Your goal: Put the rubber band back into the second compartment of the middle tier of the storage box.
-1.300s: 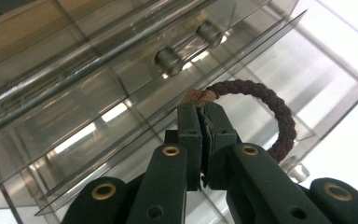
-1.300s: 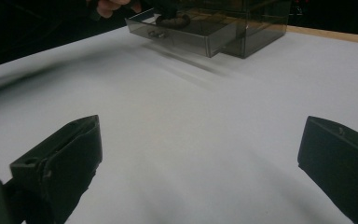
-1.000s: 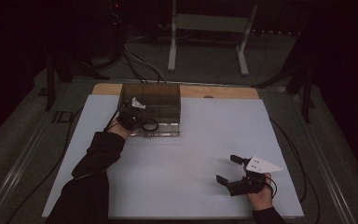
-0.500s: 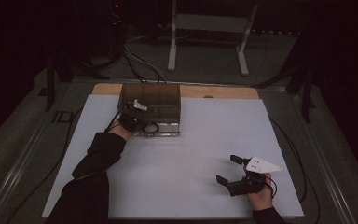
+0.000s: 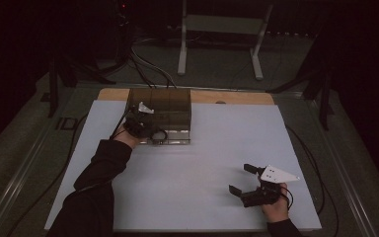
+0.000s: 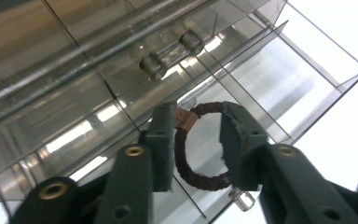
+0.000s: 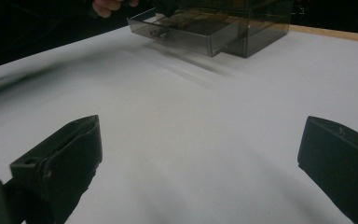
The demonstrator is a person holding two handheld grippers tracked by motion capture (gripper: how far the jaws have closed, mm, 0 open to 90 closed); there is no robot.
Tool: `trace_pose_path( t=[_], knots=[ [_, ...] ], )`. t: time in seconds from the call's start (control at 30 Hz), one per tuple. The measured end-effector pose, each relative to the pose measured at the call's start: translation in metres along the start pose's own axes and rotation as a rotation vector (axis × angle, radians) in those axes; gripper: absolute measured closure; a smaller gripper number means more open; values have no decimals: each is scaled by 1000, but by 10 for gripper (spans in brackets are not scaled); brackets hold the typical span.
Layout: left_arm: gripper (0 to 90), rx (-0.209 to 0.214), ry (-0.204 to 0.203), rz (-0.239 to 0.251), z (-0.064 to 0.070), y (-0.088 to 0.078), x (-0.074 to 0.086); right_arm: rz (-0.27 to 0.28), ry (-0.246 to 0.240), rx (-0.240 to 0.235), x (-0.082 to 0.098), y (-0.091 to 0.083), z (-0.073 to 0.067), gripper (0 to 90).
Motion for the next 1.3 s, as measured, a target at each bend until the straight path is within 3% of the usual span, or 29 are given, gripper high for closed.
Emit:
trace_pose_path(
  t=[0.63, 0.9, 1.1, 1.17, 1.3],
  knots=[
    [314, 55, -24, 60, 2, -29, -4, 4, 0, 0, 0, 0, 0, 0],
    [162, 81, -32, 64, 1, -38, 0, 2, 4, 0, 0, 1, 0, 0],
    [82, 73, -44, 54, -2, -42, 3, 0, 4, 1, 0, 1, 0, 0],
    [30, 113, -32, 50, -2, -43, 5, 0, 3, 1, 0, 1, 0, 0],
    [9, 130, -24, 70, 1, -48, 7, 0, 0, 0, 0, 1, -1, 0]
  ],
)
Point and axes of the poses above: each handheld gripper's, and its own axes: y roughly forward along the jaws, x roughly out of its underside, z roughly to its right, the point moved 3 cm from there along y, roughly forward along the jaws, and after that the axes turned 9 degrees about -x, right-handed, at the moved point
